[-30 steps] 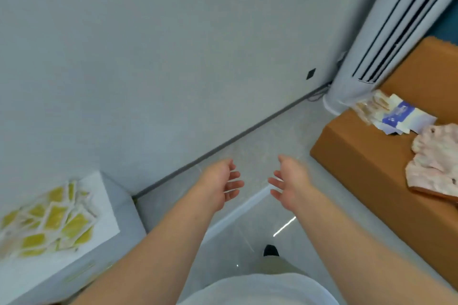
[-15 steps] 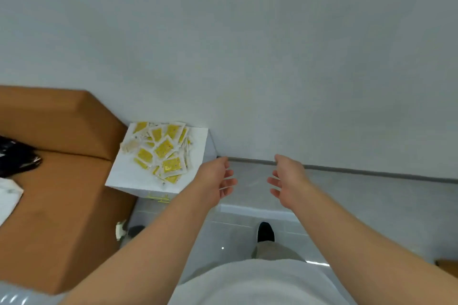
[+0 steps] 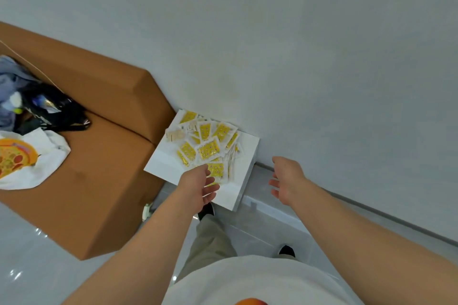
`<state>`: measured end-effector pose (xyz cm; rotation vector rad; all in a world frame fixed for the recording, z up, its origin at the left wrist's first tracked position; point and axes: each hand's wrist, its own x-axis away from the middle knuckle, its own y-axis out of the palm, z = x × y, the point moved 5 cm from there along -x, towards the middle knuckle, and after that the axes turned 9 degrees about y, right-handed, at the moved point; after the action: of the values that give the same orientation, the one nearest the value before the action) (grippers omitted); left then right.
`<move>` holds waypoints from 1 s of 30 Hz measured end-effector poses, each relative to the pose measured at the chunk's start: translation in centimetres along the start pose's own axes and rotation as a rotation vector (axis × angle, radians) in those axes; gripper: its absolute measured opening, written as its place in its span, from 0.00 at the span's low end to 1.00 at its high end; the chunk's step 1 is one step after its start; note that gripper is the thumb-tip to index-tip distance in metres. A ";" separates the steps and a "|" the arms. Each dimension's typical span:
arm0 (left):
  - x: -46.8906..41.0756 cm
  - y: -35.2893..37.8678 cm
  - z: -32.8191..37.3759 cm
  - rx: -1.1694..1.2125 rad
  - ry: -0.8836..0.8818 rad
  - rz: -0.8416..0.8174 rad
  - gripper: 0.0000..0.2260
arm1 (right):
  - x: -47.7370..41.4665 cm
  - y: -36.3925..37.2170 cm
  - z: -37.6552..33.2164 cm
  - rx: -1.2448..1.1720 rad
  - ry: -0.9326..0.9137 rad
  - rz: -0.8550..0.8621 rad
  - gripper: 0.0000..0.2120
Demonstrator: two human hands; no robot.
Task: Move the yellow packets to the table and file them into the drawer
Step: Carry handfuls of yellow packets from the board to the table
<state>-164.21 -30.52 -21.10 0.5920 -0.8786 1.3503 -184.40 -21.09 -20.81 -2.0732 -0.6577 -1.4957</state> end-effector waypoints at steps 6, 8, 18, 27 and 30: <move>-9.2 -4.7 5.8 -0.172 0.001 -0.030 0.11 | -2.8 9.5 -2.8 -0.024 0.052 0.071 0.12; -12.2 -6.1 7.6 -0.225 0.019 -0.028 0.11 | -3.6 12.2 -3.3 -0.023 0.086 0.081 0.13; -26.2 -8.4 12.5 -0.967 0.278 -0.041 0.16 | -10.5 19.0 -6.1 -0.030 0.244 0.156 0.11; -37.0 -7.4 11.1 -1.301 0.396 -0.080 0.24 | -20.5 23.2 -6.9 0.170 0.287 0.169 0.18; -39.9 -6.7 10.5 -1.444 0.438 -0.069 0.25 | -23.7 23.5 -6.8 0.300 0.251 0.147 0.22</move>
<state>-159.31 -62.94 -46.97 -0.7549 -1.1705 0.4628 -180.86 -45.56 -44.23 -1.6409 -0.5776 -1.4437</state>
